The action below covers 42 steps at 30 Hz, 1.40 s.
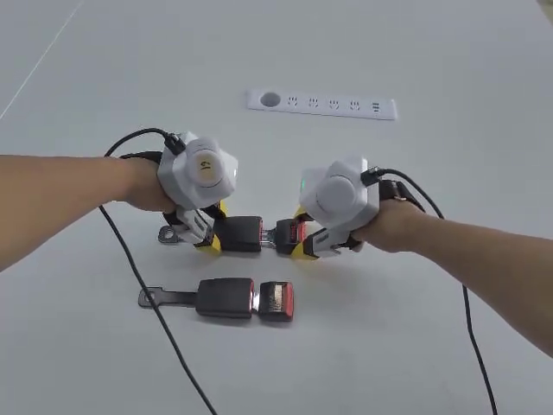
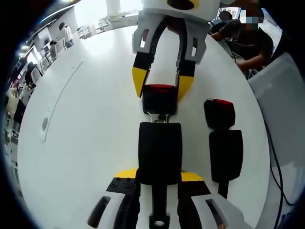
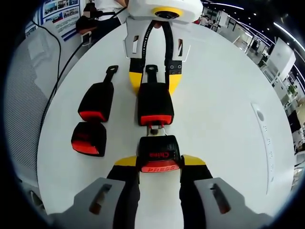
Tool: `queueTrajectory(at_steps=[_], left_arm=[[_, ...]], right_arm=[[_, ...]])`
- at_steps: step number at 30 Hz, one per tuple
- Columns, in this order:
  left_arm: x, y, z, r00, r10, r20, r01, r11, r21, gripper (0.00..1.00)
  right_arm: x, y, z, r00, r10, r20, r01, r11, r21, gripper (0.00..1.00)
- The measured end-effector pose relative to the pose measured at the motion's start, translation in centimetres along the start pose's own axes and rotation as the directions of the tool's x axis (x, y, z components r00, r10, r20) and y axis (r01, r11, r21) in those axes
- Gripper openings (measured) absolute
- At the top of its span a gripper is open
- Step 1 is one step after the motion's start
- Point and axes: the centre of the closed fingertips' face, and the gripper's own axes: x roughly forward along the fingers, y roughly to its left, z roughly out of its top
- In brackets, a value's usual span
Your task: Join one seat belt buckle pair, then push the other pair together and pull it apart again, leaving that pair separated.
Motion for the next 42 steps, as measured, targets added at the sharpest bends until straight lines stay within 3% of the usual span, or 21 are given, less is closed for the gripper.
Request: queueTrajectory(at_steps=[24, 28, 35, 42], left_arm=[[0.0, 0.0, 0.0, 1.0, -0.001, 0.008, 0.001, 1.0, 0.004, 0.29], [0.0, 0.1, 0.0, 0.9992, -0.001, 0.04, 0.002, 1.0, -0.023, 0.28], [0.0, -0.1, 0.1, 0.9998, 0.002, 0.02, -0.003, 1.0, 0.009, 0.27], [0.0, 0.1, 0.1, 0.9996, 0.004, 0.028, -0.004, 1.0, 0.008, 0.28]], right_arm=[[0.7, 0.3, 1.2, 1.0, 0.002, 0.007, -0.002, 1.0, 0.014, 0.29], [0.6, 0.2, 1.4, 1.0, 0.0, 0.009, 0.0, 1.0, 0.015, 0.28], [0.7, 0.2, 1.3, 0.9999, -0.009, 0.008, 0.009, 1.0, 0.027, 0.27], [0.8, 0.0, 1.2, 0.9998, -0.014, 0.015, 0.013, 0.999, 0.032, 0.27]])
